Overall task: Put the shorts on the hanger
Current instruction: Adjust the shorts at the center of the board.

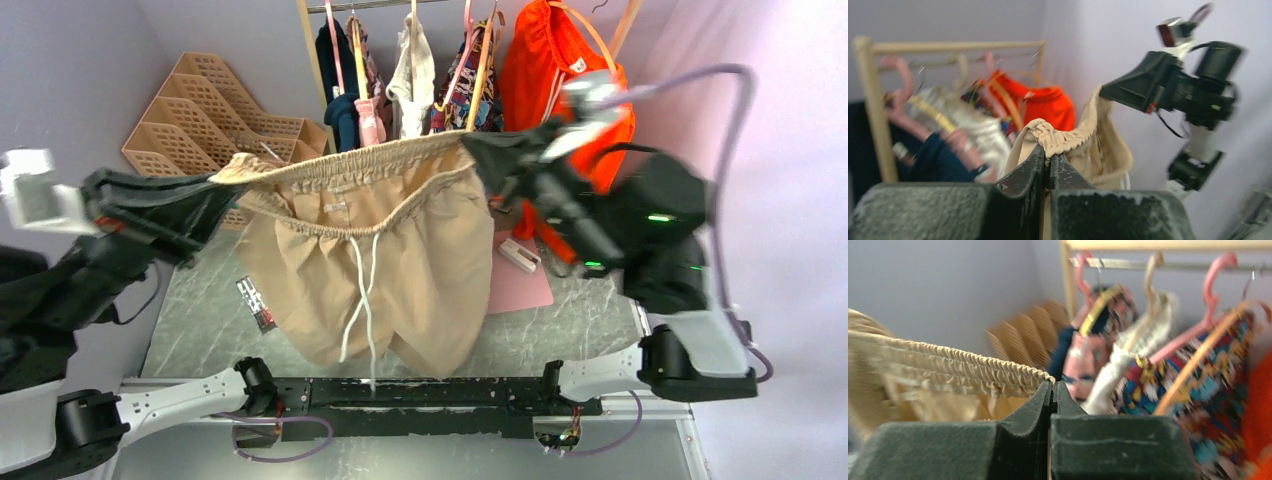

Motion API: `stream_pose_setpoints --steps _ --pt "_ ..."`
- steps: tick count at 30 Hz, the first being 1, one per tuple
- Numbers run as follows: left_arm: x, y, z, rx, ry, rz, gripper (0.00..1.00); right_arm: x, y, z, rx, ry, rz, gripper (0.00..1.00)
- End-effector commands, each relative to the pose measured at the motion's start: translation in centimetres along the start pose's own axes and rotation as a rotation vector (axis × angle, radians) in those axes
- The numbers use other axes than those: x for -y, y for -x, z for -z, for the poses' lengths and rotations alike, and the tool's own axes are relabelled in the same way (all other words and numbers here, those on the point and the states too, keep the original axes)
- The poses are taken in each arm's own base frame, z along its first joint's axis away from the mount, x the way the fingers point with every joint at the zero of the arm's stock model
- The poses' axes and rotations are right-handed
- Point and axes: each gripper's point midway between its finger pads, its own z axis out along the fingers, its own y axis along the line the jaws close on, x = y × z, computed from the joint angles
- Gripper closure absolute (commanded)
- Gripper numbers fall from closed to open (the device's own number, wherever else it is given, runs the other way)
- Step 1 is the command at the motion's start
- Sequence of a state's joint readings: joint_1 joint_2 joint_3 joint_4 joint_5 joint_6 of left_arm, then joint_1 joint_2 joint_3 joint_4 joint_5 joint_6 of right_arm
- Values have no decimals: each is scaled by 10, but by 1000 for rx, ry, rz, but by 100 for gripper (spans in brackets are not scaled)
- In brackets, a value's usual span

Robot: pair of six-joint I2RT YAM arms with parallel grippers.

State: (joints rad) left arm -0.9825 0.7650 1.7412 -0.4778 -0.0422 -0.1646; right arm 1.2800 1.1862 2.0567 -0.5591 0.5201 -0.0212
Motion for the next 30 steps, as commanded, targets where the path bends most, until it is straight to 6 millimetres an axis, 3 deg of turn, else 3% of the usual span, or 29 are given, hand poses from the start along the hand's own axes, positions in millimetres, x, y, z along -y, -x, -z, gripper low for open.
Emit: stream_pose_setpoints --steps 1,4,6,7,10,12,14,16,18,27,28,30 --pt "-77 -43 1 -118 440 -11 93 47 -91 -22 -241 -404 176 100" --pt "-89 -46 -4 -153 524 -26 93 53 -88 -25 -246 -469 199 100" --pt "-81 -17 -12 -91 485 -33 93 54 -61 -27 -201 -467 190 100" --pt "-73 5 -16 -42 445 -34 93 50 -29 -25 -136 -418 143 100" --pt "-42 70 -19 112 287 -35 93 22 32 -17 23 -165 44 100" --pt "-26 96 -12 191 201 -34 93 11 56 -5 105 -60 3 100" --pt "-17 106 -2 234 150 -37 93 10 66 5 136 -22 -15 100" --pt "-17 102 8 244 142 -34 93 10 62 10 130 -10 -12 100" --pt "-25 85 13 218 176 -29 93 10 44 6 94 -20 7 100" --pt "-58 -22 20 -24 320 17 93 3 -81 -17 -176 -74 104 100" --pt "-58 -26 21 -32 319 18 93 2 -88 -17 -189 -73 110 100" --pt "-54 -22 20 -24 296 17 93 0 -80 -16 -173 -56 102 100"
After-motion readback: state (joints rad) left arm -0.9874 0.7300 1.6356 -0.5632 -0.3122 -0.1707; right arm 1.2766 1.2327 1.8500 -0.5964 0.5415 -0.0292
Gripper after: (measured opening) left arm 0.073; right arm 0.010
